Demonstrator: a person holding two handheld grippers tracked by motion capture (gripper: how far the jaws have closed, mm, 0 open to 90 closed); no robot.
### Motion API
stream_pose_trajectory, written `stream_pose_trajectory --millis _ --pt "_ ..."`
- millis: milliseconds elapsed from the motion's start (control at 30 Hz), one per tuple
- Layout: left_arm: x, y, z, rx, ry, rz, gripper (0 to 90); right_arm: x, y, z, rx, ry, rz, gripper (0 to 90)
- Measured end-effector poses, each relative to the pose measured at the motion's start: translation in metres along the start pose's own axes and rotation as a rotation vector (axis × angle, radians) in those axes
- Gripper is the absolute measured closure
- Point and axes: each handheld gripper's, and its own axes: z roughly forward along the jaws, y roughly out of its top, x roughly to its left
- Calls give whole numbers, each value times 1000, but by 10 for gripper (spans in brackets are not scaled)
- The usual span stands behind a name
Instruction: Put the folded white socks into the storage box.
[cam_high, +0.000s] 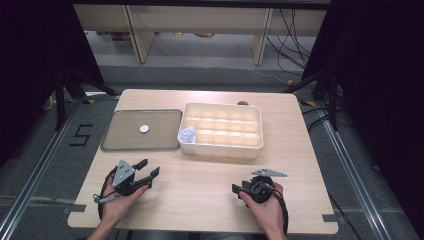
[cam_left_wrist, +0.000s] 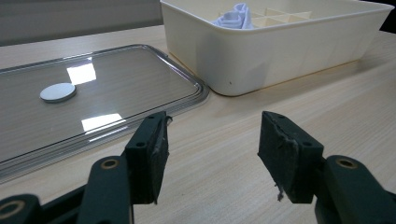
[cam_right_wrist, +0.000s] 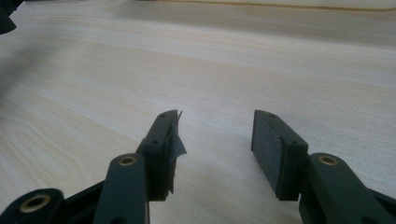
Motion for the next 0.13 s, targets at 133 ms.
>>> stream_pose_trajectory --millis 133 --pt "0 0 1 -8 -2 5 422 -1 0 -1 -1 3 3 520"
